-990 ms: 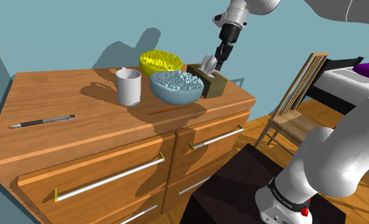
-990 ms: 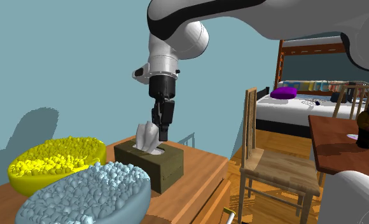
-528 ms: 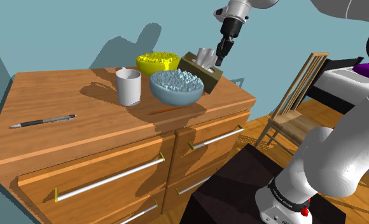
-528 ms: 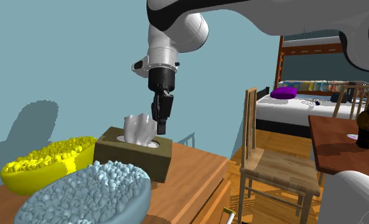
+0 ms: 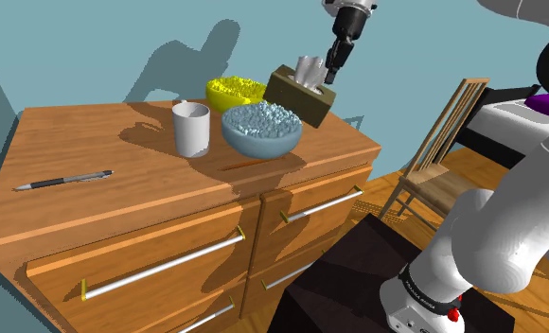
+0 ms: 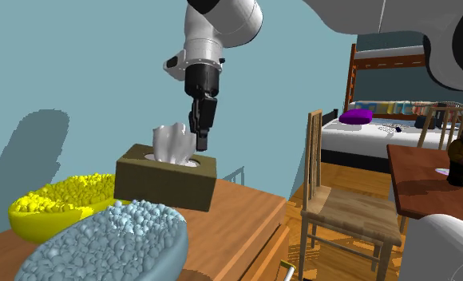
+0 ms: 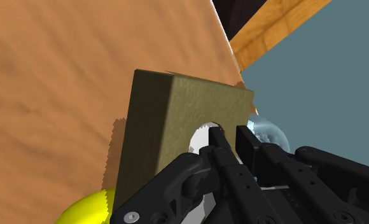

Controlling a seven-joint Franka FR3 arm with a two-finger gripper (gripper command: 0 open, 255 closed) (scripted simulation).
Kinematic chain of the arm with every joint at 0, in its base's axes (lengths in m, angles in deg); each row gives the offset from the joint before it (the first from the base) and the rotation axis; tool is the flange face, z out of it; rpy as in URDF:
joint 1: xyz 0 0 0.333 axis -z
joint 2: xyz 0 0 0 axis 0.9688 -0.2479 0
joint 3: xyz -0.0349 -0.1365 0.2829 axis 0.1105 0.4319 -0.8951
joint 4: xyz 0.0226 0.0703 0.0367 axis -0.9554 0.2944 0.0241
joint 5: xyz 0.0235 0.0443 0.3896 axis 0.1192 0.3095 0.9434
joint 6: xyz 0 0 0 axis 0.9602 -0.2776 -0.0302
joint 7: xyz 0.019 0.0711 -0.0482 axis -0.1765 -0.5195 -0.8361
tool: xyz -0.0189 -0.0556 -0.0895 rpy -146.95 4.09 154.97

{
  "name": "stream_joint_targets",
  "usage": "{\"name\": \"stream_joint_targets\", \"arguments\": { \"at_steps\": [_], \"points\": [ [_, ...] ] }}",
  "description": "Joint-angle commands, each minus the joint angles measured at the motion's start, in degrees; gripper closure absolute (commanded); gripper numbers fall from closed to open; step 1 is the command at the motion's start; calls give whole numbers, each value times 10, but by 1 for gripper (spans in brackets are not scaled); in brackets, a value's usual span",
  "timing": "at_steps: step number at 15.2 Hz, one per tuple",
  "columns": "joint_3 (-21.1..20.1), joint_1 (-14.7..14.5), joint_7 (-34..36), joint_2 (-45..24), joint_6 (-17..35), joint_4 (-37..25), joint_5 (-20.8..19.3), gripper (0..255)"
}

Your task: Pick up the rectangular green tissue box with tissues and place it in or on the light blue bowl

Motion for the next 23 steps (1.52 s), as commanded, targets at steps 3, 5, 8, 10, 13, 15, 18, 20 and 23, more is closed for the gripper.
{"name": "stream_joint_targets", "arguments": {
  "at_steps": [3,5,8,10,13,15,18,20,23],
  "points": [
    [4,2,5,-14,-35,-47,8,255],
    [6,3,8,-22,-52,-72,12,255],
    [10,6,13,-35,-79,-111,20,255],
    [12,8,15,-46,-98,-138,27,255],
    [17,13,20,-63,-128,-184,38,255],
    [20,18,23,-77,-149,-217,48,255],
    [26,27,28,-101,-184,-272,65,255],
    [29,34,31,-116,-204,-305,77,255],
    [9,7,81,-105,-196,-305,81,255]
  ]
}}
